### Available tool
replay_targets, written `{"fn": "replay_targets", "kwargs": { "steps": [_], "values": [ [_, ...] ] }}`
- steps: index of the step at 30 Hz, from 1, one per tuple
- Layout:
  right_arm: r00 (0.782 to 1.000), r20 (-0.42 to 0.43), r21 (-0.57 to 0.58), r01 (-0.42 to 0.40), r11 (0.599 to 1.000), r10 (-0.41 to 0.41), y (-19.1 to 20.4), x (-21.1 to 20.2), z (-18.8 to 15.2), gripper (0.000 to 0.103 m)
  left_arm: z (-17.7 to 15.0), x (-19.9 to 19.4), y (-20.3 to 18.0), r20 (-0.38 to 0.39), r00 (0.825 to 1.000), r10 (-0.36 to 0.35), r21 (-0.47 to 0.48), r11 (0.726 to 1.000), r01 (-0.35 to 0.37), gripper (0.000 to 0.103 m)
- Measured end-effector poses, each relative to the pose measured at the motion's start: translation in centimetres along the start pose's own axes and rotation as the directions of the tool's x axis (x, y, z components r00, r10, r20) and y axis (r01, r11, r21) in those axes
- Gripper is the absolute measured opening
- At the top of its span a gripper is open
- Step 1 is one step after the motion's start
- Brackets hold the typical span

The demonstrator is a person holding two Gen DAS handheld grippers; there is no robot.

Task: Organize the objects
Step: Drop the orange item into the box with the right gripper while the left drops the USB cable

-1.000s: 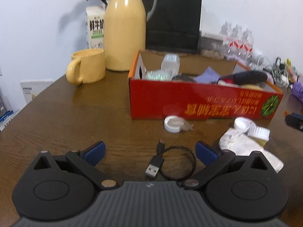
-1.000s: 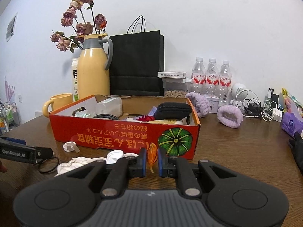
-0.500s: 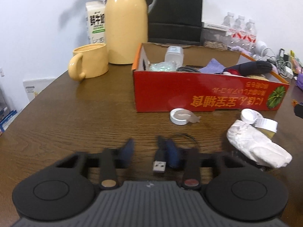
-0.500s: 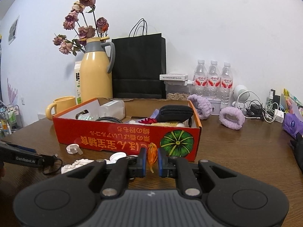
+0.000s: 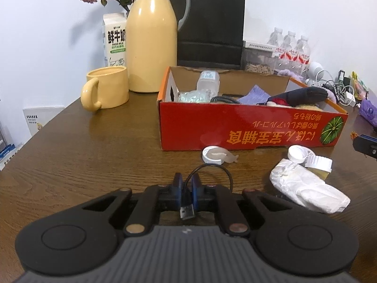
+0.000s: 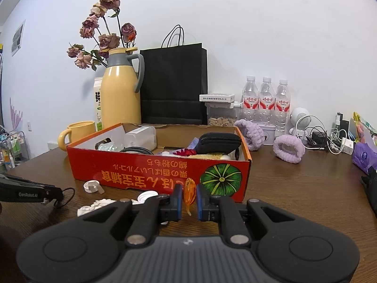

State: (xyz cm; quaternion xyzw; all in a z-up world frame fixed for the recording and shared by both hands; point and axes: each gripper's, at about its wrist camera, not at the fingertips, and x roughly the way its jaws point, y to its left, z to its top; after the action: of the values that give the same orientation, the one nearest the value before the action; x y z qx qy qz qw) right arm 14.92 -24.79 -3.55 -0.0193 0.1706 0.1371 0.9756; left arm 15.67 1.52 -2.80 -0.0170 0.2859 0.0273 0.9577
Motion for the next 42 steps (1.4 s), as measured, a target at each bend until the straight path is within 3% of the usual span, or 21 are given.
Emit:
{"fn": "replay_targets", "kwargs": {
  "steps": [15, 19, 27, 34, 42],
  "values": [
    [0.999, 0.043, -0.017, -0.007, 1.000, 0.008, 0.2, -0.4, 0.4, 0.011, 1.2, -2.4, -0.8, 0.130, 0.991, -0.036, 0.000, 0.999, 0.036, 0.009],
    [0.996, 0.088, -0.037, -0.025, 0.999, 0.029, 0.6, -0.7, 1.7, 0.011, 3.0, -3.3, -1.2, 0.173, 0.982, -0.070, -0.005, 0.997, 0.072, 0.009],
    [0.983, 0.167, -0.095, -0.061, 0.994, 0.076, 2.5, 1.4, 6.2, 0.011, 8.9, -3.5, -2.6, 0.294, 0.953, -0.075, 0.007, 0.997, 0.076, 0.009],
    [0.983, 0.168, -0.100, -0.057, 0.993, 0.073, 3.9, 6.2, 8.8, 0.011, 12.1, 0.1, -3.6, 0.290, 0.956, -0.051, -0.013, 0.998, 0.058, 0.009],
    [0.995, 0.088, -0.063, -0.049, 0.997, 0.055, 2.7, 11.5, 7.9, 0.011, 12.2, 5.4, -3.2, 0.213, 0.976, -0.045, -0.002, 0.999, 0.046, 0.009]
  ]
}}
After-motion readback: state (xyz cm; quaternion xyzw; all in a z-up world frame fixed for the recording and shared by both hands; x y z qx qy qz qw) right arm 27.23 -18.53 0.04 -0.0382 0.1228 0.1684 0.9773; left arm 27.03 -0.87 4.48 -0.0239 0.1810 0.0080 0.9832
